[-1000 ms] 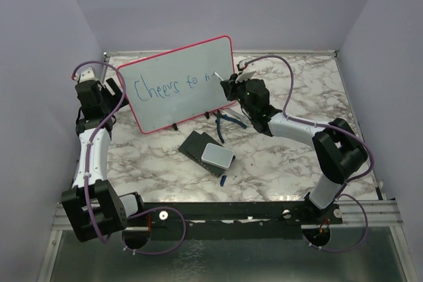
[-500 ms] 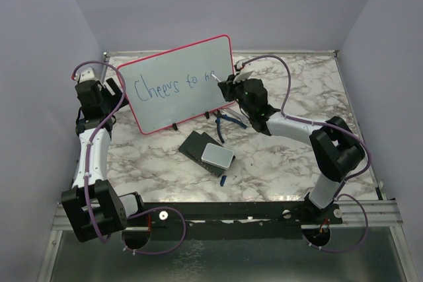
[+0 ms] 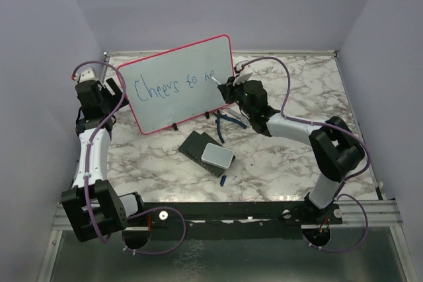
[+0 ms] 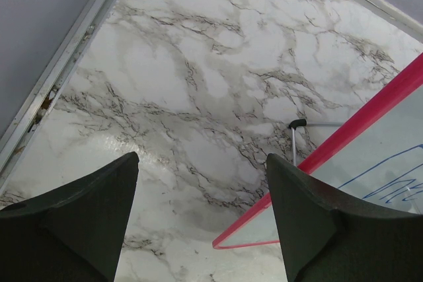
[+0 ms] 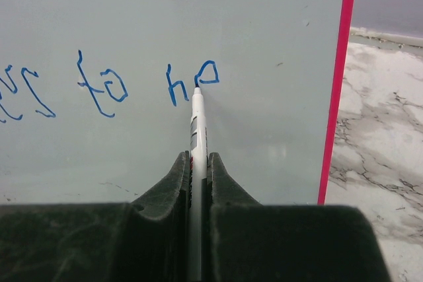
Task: Write a sentence on the whiteboard
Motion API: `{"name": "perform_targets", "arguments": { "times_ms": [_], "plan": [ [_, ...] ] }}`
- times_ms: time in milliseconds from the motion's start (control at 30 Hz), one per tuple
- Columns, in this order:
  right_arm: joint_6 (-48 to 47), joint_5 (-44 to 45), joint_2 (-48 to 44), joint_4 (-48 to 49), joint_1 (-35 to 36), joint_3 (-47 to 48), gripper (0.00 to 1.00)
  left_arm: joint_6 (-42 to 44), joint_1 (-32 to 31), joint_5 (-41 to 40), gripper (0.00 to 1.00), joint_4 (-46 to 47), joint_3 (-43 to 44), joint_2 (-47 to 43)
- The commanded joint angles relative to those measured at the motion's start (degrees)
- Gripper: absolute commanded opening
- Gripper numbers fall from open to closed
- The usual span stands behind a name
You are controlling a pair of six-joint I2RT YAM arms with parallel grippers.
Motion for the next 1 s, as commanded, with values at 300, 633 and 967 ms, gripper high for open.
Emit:
{"name": "perform_targets", "arguments": {
  "times_ms": [300, 633, 967],
  "plan": [
    [0.46, 5.36, -1.07, -2.11, -0.39, -2.48, 0.01, 0.21, -0.61, 0.09, 0.8, 0.96, -0.47, -1.39],
    [0.25, 6.53, -1.94, -1.8, -0.41, -2.19, 0.01, 0.2, -0.6, -0.05, 0.8, 0.95, -0.49, -1.56],
    [-1.55, 3.7, -8.19, 1.94, -0.41, -7.24, 0.01, 0.12, -0.6, -0.25, 0.8, 0.9, -0.56, -1.64]
  ]
}}
